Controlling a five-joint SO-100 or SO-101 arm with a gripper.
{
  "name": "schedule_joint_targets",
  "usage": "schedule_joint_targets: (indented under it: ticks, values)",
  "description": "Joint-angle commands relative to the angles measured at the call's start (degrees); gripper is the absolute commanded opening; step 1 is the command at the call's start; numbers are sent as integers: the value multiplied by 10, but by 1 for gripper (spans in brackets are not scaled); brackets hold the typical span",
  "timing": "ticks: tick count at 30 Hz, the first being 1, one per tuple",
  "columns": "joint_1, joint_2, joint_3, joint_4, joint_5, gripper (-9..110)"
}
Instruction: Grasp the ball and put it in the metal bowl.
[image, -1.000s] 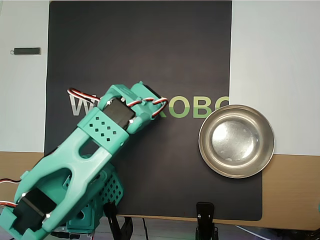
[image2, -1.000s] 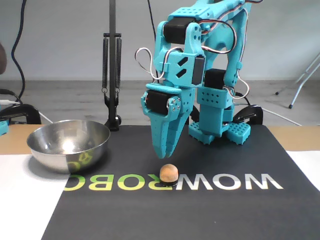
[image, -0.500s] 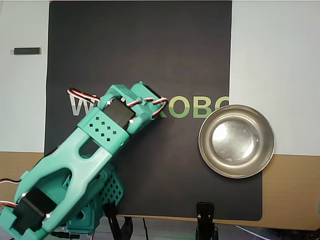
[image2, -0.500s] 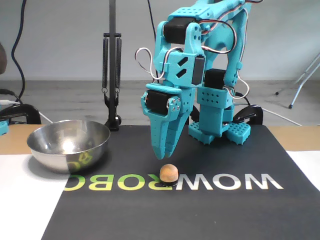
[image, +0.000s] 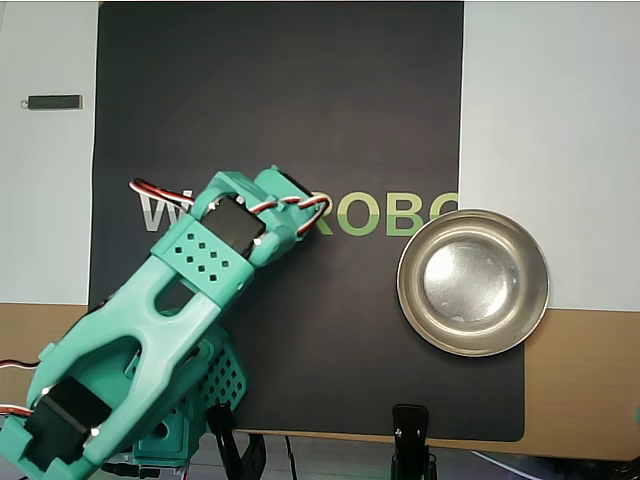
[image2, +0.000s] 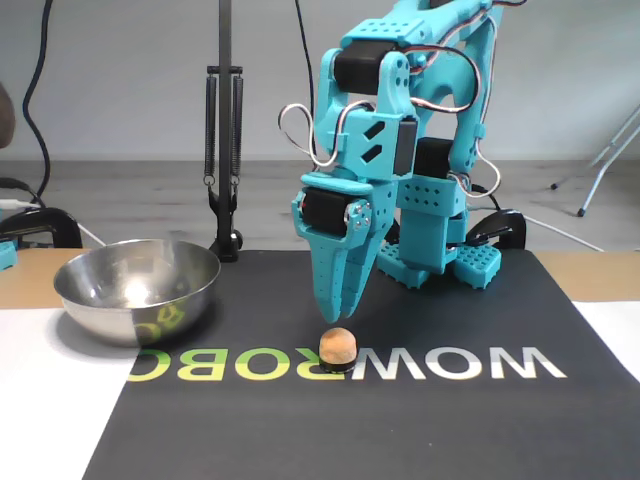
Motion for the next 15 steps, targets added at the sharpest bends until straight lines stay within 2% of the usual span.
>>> schedule_joint_targets:
  ticks: [1,15]
  values:
    - [2,18,-7,-5,1,21]
    - [4,18,0,-28,0,21]
